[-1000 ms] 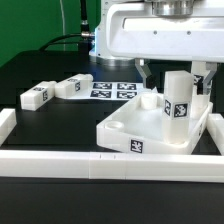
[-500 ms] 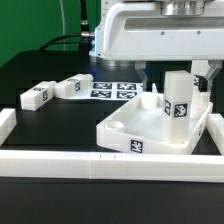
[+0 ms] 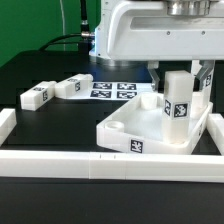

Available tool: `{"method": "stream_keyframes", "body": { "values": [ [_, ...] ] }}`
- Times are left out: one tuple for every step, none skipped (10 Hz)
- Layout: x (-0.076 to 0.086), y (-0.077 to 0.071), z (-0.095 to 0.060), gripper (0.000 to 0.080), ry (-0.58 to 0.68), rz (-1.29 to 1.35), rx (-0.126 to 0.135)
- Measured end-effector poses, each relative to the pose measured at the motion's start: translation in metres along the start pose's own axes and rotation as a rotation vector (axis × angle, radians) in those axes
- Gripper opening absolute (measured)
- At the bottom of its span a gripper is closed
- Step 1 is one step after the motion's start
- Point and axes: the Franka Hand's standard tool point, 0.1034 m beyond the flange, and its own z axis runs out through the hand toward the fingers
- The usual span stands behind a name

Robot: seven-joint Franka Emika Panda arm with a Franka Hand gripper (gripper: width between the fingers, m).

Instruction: Assemble desk

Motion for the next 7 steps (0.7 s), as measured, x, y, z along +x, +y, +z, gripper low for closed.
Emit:
{"method": "stream_keyframes", "body": {
  "values": [
    [0.0000, 0.0001, 0.0000, 0.0288, 0.000, 0.007, 0.001],
    [0.0000, 0.0000, 0.0000, 0.0288, 0.000, 0.026, 0.001],
    [-0.0001, 0.0000, 0.0001, 0.0288, 0.000, 0.027, 0.001],
    [0.0001, -0.0002, 0.0001, 0.0288, 0.001, 0.075, 0.003],
    [0.0003, -0.0006, 0.0002, 0.0288, 0.007, 0.216, 0.012],
    [0.0005, -0.0010, 0.0003, 0.0288, 0.011, 0.298, 0.020],
    [0.0010, -0.0024, 0.0003, 0.0288, 0.012, 0.437, 0.037]
  ]
}}
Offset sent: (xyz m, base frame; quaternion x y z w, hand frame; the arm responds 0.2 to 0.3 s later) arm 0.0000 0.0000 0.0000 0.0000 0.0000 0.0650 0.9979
